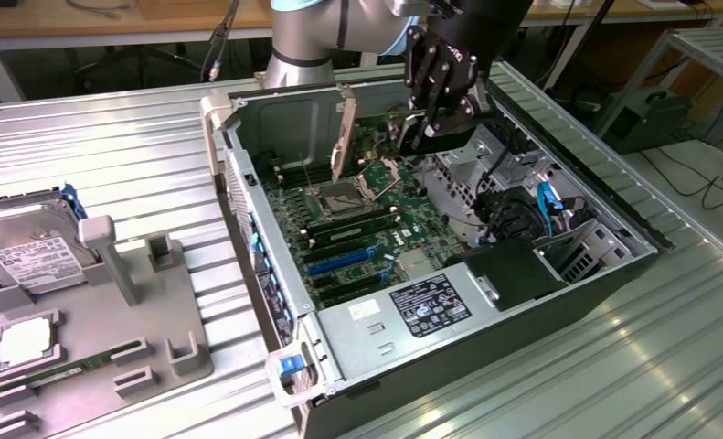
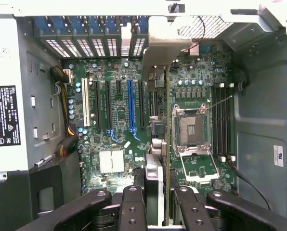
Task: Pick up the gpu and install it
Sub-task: 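Insert the gpu into the slot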
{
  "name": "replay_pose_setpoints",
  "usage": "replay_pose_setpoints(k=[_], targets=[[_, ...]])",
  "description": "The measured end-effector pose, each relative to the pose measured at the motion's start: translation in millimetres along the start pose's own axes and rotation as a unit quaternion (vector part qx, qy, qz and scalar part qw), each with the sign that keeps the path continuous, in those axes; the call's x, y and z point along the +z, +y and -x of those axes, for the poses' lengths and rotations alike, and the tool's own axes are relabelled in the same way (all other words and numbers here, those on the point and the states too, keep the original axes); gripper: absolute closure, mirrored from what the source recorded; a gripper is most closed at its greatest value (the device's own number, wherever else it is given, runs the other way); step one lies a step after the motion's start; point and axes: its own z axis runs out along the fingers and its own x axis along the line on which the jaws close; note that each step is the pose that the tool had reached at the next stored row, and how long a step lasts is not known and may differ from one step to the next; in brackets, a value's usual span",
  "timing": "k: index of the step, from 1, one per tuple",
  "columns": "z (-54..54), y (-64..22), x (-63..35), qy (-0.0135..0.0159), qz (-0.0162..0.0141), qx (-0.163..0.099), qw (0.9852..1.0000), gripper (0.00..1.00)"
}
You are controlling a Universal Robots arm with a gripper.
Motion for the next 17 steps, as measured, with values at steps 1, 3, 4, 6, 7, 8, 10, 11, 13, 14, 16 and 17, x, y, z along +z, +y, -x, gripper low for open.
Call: replay_pose_setpoints(k=[1, 3, 4, 6, 7, 8, 10, 11, 13, 14, 16, 17], targets=[[0.0, 0.0, 0.3, 0.0000, 0.0000, 0.000, 1.0000, 0.72], [-0.1, 0.0, 0.9, 0.0000, 0.0000, 0.000, 1.0000, 0.72], [-0.1, -0.1, 1.2, -0.0001, 0.0000, 0.000, 1.0000, 0.72], [-0.2, -0.1, 1.8, 0.0000, 0.0000, 0.000, 1.0000, 0.72], [-0.2, -0.1, 2.2, 0.0000, 0.0000, 0.000, 1.0000, 0.72], [-0.3, -0.1, 2.7, 0.0000, 0.0000, 0.000, 1.0000, 0.72], [-0.3, -0.1, 3.4, 0.0000, 0.0000, 0.000, 1.0000, 0.72], [-0.4, -0.1, 3.7, 0.0000, 0.0000, 0.000, 1.0000, 0.72], [-0.4, -0.2, 4.5, 0.0000, 0.0000, 0.000, 1.0000, 0.72], [-0.5, -0.2, 4.9, -0.0001, 0.0000, 0.000, 1.0000, 0.72], [-0.6, -0.2, 5.7, 0.0000, 0.0000, 0.000, 1.0000, 0.72], [-0.6, -0.2, 6.1, 0.0000, 0.0000, 0.000, 1.0000, 0.72]])
